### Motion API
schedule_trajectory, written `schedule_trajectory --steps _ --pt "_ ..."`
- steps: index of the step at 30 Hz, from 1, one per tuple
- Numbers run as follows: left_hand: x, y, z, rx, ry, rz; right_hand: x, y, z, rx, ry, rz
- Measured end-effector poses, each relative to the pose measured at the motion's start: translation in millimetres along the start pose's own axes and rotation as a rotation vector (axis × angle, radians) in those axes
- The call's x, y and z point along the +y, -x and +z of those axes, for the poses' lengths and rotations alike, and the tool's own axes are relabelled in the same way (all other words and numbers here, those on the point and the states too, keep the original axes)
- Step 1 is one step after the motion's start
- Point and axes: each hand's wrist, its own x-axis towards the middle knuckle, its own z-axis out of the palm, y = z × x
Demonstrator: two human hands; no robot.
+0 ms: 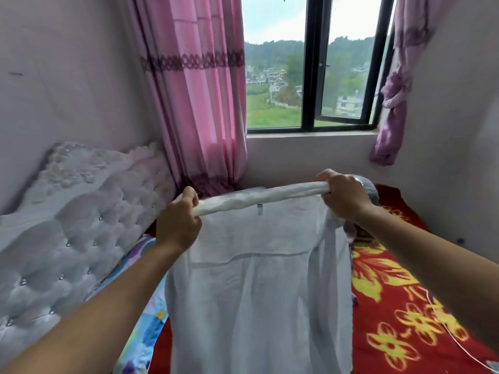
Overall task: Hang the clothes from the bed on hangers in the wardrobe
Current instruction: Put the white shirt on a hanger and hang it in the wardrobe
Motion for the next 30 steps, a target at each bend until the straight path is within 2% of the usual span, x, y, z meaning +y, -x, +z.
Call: schedule_trajectory --steps 3,6,8,12,16,19,21,23,25,27,30 --pt "-3 7 39 -0.127 -0.163 0.098 26 -7 24 -0.069 -0.078 0.091" --pt "-8 7 94 -0.320 -0.308 0.215 60 -11 70 -0.192 -0.039 0.164" --pt "-14 6 139 -0.448 -0.393 0.213 87 -10 111 -0.298 -0.024 0.205" --pt "-27 7 226 -0.562 -0.401 -0.045 138 10 208 -0.588 -0.043 0.251" --pt "-42 18 303 -0.701 -0.346 -0.261 169 49 307 -0.958 -0.198 0.260" --pt "-60 31 347 -0.884 -0.197 -0.332 182 75 359 -1.213 -0.380 0.315" --pt "-66 43 368 -1.046 -0.147 -0.371 194 91 388 -1.323 -0.501 0.427" --pt "-68 57 382 -1.161 -0.125 -0.402 213 101 412 -1.291 -0.574 0.657" --pt "-71 70 393 -1.202 -0.135 -0.450 236 103 438 -1.072 -0.564 0.843" --pt "-74 79 402 -1.181 -0.156 -0.495 259 98 459 -0.883 -0.383 0.939" --pt "-69 82 412 -1.076 -0.237 -0.556 277 93 487 -0.865 -0.278 1.029"
